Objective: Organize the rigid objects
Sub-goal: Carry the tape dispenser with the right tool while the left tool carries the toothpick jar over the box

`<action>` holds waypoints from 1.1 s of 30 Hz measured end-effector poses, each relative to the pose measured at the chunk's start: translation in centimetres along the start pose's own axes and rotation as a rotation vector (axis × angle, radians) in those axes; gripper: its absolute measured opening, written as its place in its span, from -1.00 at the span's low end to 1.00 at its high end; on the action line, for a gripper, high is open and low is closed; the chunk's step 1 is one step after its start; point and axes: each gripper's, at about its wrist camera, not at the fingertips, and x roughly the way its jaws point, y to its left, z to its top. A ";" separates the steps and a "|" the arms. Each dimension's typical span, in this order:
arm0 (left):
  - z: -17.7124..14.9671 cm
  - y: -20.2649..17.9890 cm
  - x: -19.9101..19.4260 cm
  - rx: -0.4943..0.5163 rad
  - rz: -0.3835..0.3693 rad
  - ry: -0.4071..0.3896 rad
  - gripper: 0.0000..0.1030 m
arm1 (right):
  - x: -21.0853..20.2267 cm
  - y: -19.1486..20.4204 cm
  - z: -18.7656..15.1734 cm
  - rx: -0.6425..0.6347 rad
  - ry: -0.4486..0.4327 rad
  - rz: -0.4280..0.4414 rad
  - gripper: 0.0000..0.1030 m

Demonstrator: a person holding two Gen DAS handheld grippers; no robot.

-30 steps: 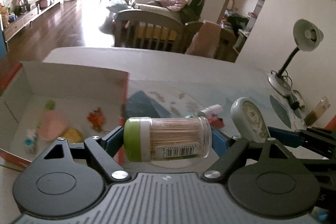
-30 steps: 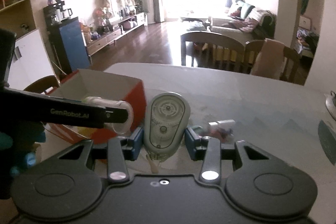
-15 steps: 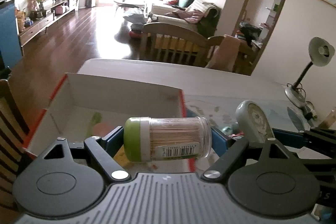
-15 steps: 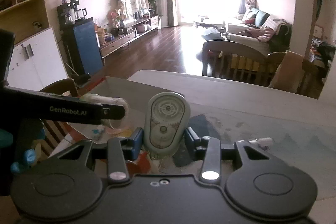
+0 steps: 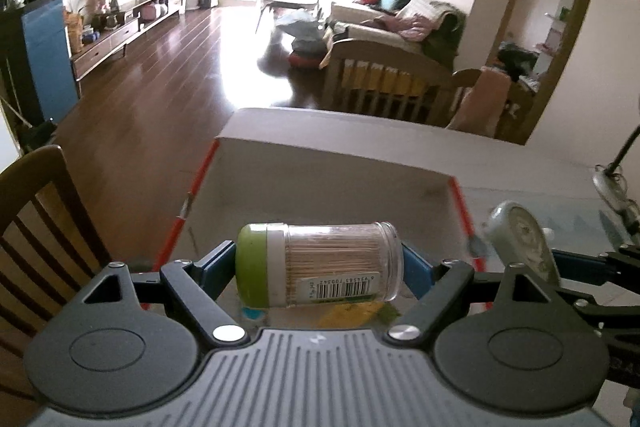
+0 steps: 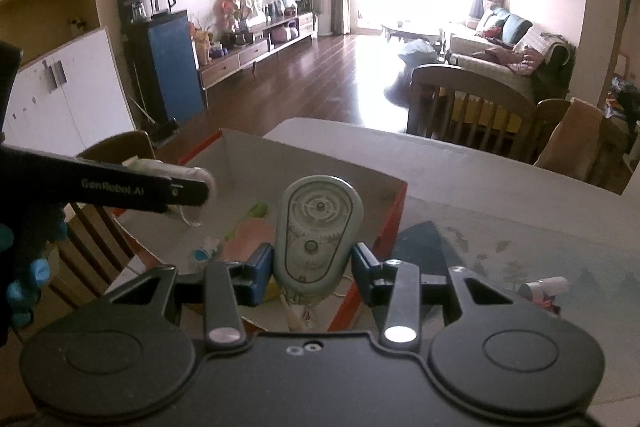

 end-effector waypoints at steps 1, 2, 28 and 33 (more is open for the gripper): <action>0.0 0.5 0.5 0.000 0.007 0.008 0.67 | 0.7 0.1 0.1 -0.001 0.011 -0.005 -0.19; 0.0 0.7 0.9 0.004 0.011 0.016 0.67 | 1.3 0.2 0.0 -0.001 0.021 -0.009 -0.19; 1.1 1.7 13.0 0.114 0.025 0.236 0.68 | 13.4 2.4 -0.2 -0.137 0.229 -0.014 -0.19; 1.1 1.9 14.2 0.118 0.017 0.322 0.68 | 13.6 2.7 -0.5 -0.141 0.246 -0.009 -0.19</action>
